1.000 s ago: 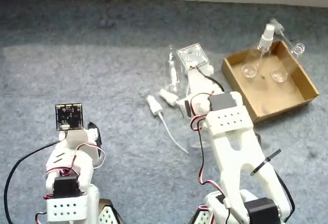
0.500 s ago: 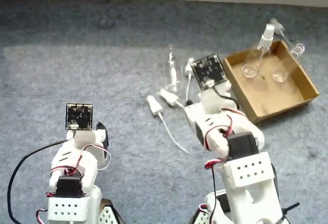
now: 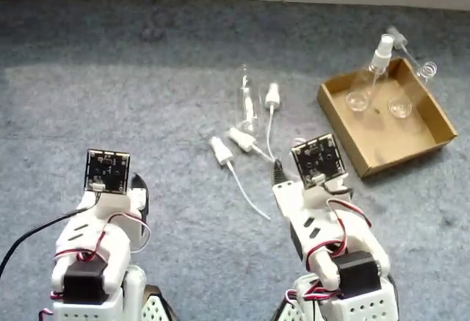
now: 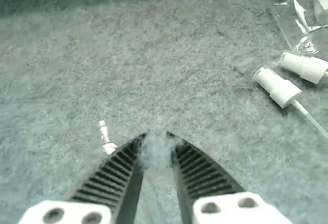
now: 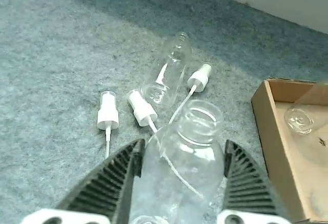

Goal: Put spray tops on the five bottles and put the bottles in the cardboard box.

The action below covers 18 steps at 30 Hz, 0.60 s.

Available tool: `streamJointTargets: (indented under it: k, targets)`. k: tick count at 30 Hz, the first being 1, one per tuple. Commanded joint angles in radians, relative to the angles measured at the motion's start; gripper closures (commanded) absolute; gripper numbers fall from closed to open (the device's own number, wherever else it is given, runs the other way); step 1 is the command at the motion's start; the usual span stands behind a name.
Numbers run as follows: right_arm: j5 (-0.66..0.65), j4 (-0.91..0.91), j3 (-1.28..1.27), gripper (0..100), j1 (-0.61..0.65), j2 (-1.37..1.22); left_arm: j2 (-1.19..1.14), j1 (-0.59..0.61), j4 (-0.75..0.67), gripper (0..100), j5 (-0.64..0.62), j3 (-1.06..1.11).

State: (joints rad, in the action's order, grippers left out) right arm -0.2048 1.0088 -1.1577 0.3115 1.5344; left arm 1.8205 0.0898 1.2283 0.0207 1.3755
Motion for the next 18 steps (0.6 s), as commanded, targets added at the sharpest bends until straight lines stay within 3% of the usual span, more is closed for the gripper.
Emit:
streamJointTargets:
  k: [1, 6, 10, 18]
  targets:
    - [-0.008, -0.016, -0.024, 83.2, -0.013, 0.073, -0.004, 0.067, 0.060, 100, 0.057, -0.151]
    - [-0.006, -0.104, -0.122, 83.4, -0.033, 0.147, -0.177, 0.076, 0.072, 100, 0.089, -0.257]
    - [-0.006, -0.179, -0.203, 83.5, -0.128, 0.200, -0.397, 0.070, 0.071, 100, 0.086, -0.377]
    - [-0.006, -0.193, -0.303, 83.5, -0.156, 0.297, -0.716, -0.081, 0.075, 100, 0.086, -0.584]
